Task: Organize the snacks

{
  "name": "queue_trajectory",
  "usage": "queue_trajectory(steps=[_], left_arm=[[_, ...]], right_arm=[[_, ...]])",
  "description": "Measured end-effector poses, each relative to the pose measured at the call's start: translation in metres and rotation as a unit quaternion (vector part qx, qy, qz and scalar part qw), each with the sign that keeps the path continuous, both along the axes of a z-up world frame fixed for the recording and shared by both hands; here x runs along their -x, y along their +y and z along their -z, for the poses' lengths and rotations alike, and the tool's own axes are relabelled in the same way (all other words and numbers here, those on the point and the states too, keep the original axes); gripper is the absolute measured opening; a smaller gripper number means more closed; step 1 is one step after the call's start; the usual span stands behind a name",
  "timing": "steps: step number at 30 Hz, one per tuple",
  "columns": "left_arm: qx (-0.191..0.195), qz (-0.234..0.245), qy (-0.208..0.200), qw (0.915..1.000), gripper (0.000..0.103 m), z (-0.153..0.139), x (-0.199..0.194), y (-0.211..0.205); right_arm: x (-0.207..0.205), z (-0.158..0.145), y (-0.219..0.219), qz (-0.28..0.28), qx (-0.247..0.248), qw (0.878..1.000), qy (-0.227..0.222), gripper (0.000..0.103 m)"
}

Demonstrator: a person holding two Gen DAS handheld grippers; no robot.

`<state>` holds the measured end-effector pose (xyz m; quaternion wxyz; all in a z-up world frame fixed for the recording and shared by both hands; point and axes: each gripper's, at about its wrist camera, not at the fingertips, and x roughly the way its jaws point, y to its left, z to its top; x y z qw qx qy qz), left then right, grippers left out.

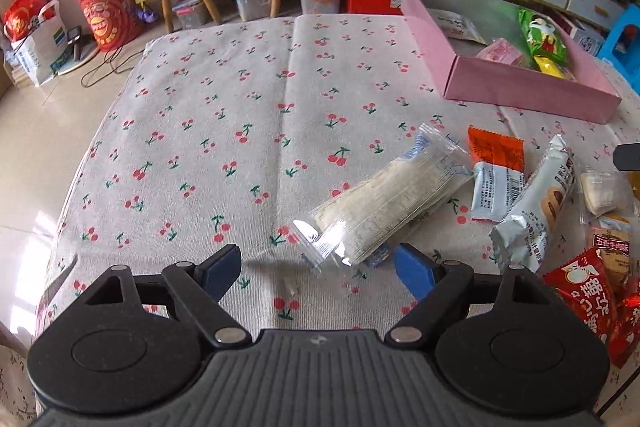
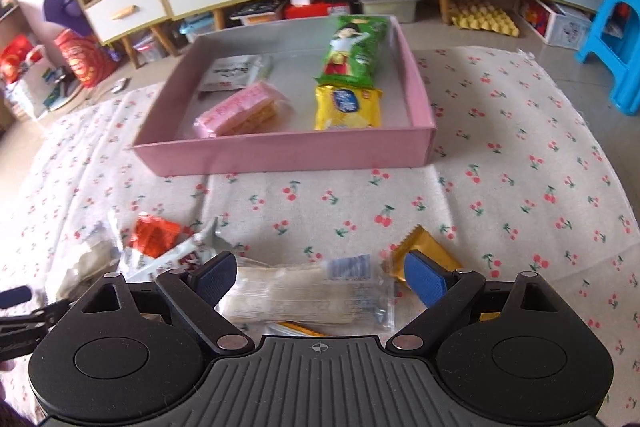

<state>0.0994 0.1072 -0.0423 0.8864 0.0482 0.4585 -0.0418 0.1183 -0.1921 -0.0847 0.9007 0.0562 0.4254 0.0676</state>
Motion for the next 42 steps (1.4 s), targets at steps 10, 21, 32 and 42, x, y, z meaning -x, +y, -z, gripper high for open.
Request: queue_trajectory(steps=[10, 21, 32, 42], left_arm=[[-0.016, 0.075, -0.04, 0.9963, 0.072, 0.0, -0.01, -0.014], [0.004, 0.072, -0.01, 0.9973, 0.047, 0.001, -0.011, -0.014], [0.012, 0.059, 0.032, 0.9977, 0.037, -0.006, -0.007, -0.006], [-0.011, 0.079, -0.003, 0.9968, 0.055, 0.006, -0.006, -0.011]], right_arm=[[-0.002, -0.002, 0.037, -0.074, -0.175, 0.977, 0.092, 0.092], [-0.013, 0.03, 0.066, 0.017, -0.157, 0.981, 0.11, 0.071], [0.005, 0.015, 0.079, -0.052, 0.017, 0.994, 0.096, 0.061], [0.008, 0.025, 0.083, -0.058, 0.003, 0.996, 0.072, 0.062]])
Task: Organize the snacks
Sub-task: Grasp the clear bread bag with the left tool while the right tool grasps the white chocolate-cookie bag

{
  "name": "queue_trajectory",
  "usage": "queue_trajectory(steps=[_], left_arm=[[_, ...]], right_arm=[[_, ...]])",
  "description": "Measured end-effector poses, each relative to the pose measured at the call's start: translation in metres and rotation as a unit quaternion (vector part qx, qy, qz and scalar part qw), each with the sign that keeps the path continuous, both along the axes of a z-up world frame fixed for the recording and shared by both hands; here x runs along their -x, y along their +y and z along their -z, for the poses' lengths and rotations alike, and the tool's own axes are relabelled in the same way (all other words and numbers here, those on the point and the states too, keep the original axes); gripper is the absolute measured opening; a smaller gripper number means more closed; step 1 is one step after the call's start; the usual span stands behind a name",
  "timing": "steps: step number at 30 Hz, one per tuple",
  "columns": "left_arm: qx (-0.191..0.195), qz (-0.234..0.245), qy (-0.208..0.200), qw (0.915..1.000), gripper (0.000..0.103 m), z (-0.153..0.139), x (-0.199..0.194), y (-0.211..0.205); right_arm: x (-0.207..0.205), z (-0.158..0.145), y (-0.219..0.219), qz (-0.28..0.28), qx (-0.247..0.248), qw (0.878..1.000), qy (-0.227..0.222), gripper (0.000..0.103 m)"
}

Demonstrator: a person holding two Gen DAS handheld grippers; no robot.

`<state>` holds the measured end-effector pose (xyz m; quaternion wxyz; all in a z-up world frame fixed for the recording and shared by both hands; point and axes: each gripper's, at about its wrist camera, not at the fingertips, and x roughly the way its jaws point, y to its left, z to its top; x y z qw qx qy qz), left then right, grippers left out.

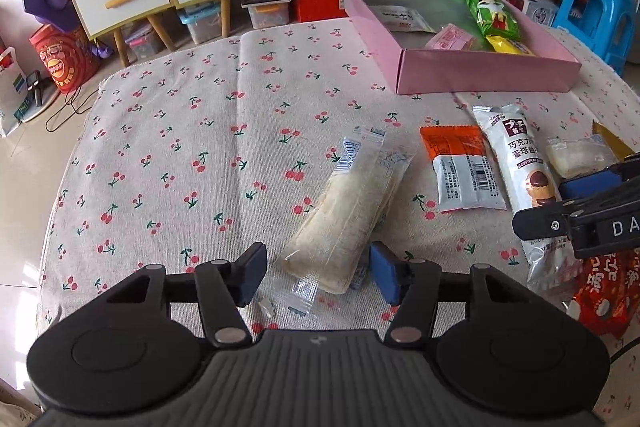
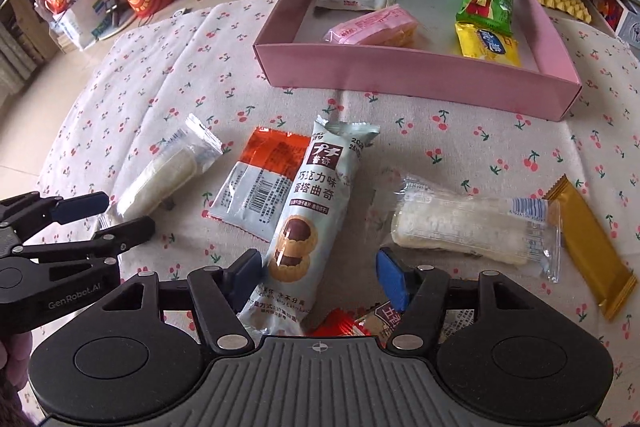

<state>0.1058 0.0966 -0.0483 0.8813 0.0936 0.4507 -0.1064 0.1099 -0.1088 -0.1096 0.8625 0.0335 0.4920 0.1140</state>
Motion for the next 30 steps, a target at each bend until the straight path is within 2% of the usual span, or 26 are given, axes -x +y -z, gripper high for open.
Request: queue_trajectory(steps=[4, 6, 8, 10, 15, 21, 30], left_arm=[[0.0, 0.003, -0.009, 1.0, 0.055, 0.001, 0.0, -0.002], [0.005, 0.003, -0.006, 1.0, 0.05, 0.0, -0.001, -0.002], [0.007, -0.005, -0.008, 0.9999, 0.045, -0.001, -0.001, -0.001], [0.008, -0.01, -0.011, 0.9999, 0.04, -0.001, -0.001, -0.001], [0.019, -0.029, -0.009, 0.9994, 0.037, -0.003, -0.002, 0.001], [0.047, -0.048, 0.005, 0.9977, 0.035, -0.007, -0.003, 0.004], [0.101, -0.065, 0.02, 0.9925, 0.034, -0.017, -0.005, 0.008]], right_arm=[[0.003, 0.003, 0.008, -0.01, 0.018, 1.0, -0.012, 0.06], [0.004, 0.001, 0.008, -0.012, 0.013, 1.0, -0.012, 0.046], [0.002, 0.0, 0.006, -0.009, 0.003, 1.0, -0.008, 0.038], [0.001, 0.0, 0.001, 0.002, -0.013, 1.0, 0.0, 0.037], [-0.004, 0.0, -0.015, 0.033, -0.07, 0.997, 0.03, 0.034], [-0.009, 0.0, -0.031, 0.059, -0.131, 0.988, 0.058, 0.033], [-0.013, -0.007, -0.044, 0.073, -0.193, 0.976, 0.068, 0.031]])
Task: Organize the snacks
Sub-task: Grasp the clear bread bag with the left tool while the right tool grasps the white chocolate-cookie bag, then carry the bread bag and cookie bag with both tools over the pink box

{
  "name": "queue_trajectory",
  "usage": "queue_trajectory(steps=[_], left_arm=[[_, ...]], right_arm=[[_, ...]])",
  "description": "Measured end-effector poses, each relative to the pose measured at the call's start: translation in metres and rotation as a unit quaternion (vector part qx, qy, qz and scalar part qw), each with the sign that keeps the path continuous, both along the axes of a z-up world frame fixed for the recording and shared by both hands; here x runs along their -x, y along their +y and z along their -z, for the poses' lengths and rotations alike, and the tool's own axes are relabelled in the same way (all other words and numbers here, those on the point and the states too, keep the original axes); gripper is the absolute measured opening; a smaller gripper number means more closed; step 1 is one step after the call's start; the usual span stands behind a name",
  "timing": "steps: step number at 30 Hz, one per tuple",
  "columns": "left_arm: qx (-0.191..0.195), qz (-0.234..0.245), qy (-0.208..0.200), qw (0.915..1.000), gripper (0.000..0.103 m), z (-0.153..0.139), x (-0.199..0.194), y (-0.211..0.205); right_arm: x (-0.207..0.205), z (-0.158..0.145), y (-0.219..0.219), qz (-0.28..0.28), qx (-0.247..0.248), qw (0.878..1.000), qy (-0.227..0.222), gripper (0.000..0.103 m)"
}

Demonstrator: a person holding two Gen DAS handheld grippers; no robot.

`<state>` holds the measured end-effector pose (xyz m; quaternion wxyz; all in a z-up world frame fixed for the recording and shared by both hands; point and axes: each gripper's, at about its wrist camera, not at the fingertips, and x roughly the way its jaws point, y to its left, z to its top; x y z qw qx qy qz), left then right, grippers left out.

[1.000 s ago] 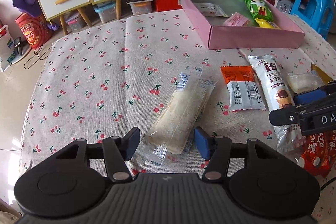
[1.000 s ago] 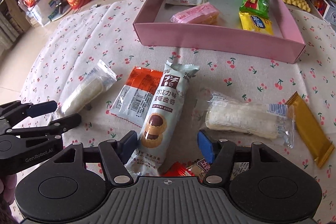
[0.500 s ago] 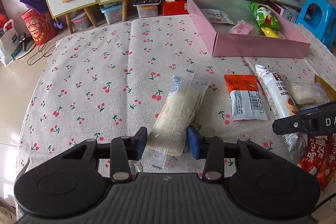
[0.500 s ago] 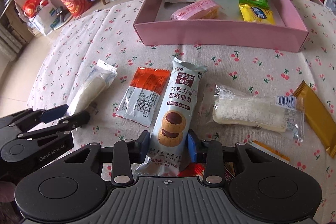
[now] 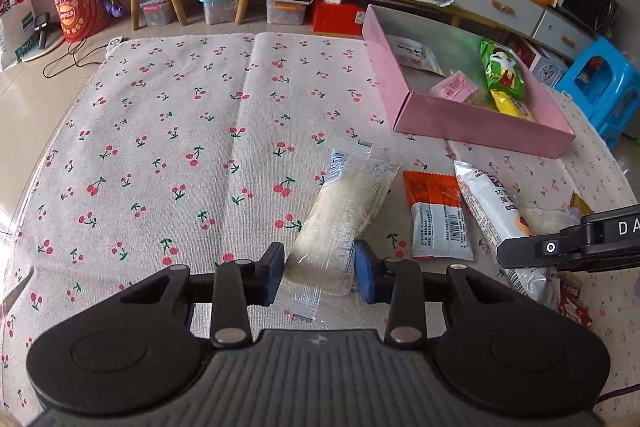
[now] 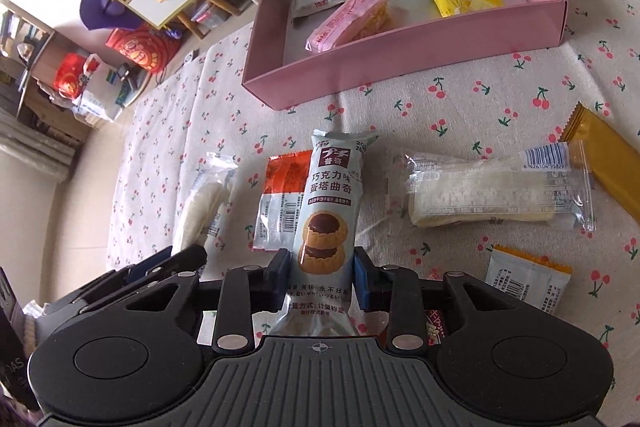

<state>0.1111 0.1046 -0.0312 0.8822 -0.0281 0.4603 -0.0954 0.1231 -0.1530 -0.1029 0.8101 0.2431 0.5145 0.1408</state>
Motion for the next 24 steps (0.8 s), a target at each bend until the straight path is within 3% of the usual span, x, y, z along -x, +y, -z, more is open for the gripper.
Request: queue_trajectory(steps=[10, 24], left_arm=[[0.039, -0.025, 0.01, 0.9989, 0.034, -0.01, -0.003, 0.0], [0.066, -0.025, -0.017, 0.9974, 0.034, -0.028, -0.013, -0.033]], right_arm=[[0.001, -0.015, -0.018, 0.017, -0.047, 0.999, -0.01, 0.03], [0.0, -0.039, -0.059, 0.061, -0.099, 0.993, -0.036, 0.03]])
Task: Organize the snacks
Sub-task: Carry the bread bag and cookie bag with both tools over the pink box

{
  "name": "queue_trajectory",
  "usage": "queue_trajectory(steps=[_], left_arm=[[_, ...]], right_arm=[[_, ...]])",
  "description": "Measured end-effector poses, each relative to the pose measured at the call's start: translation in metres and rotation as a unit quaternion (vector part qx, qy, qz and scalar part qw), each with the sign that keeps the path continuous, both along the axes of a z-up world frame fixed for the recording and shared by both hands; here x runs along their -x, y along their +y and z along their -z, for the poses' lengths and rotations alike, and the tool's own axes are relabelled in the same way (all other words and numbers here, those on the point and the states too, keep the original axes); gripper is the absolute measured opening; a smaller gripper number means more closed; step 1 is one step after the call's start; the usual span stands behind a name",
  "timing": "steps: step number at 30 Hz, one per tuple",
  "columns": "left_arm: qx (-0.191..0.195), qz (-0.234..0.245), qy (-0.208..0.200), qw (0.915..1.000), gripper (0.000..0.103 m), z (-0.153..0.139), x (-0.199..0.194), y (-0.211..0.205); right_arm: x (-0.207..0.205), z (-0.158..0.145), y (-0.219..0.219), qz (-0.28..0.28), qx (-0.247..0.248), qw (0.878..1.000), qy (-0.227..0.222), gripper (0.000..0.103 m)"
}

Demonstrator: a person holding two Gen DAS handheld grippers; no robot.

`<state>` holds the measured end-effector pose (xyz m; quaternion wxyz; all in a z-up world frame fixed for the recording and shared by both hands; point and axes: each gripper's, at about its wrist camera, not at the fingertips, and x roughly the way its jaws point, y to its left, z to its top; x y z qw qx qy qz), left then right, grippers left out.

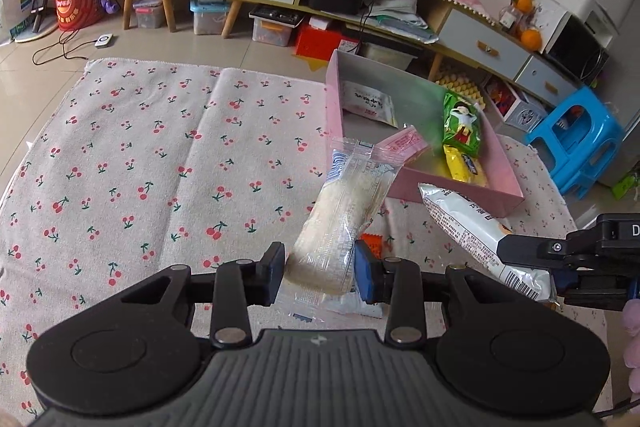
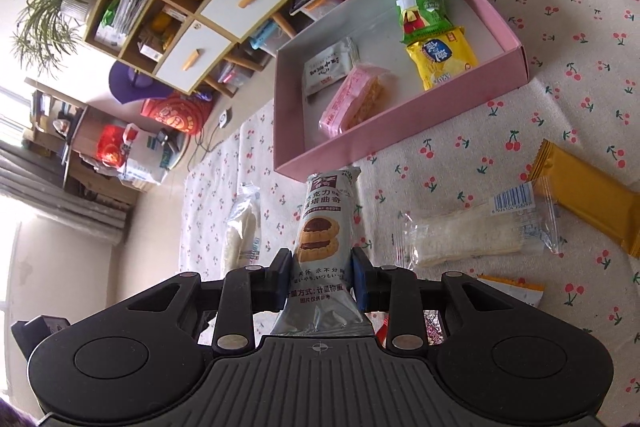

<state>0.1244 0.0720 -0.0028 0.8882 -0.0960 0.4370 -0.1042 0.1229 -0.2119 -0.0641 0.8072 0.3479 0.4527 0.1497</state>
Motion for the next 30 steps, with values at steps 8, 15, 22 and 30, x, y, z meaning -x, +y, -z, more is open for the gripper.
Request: queue_trajectory(steps=[8, 15, 22, 30], left_arm=[[0.009, -0.014, -0.003, 0.9999, 0.033, -0.006, -0.016, -0.021], [-0.006, -0.015, -0.012, 0.9998, 0.033, -0.007, -0.042, -0.041], [-0.019, -0.018, -0.012, 0.9996, 0.034, 0.001, -0.066, -0.056], [-0.039, -0.011, -0.025, 0.9988, 0.034, 0.011, -0.091, -0.066]], right_arm=[[-0.016, -0.008, -0.023, 0.036, -0.019, 0.999, -0.005, 0.03], [-0.045, -0.011, -0.035, 0.06, 0.007, 0.998, -0.01, 0.03], [-0.082, -0.004, -0.036, 0.072, 0.024, 0.997, -0.027, 0.03], [-0.123, 0.018, -0.025, 0.069, 0.062, 0.995, -0.026, 0.03]])
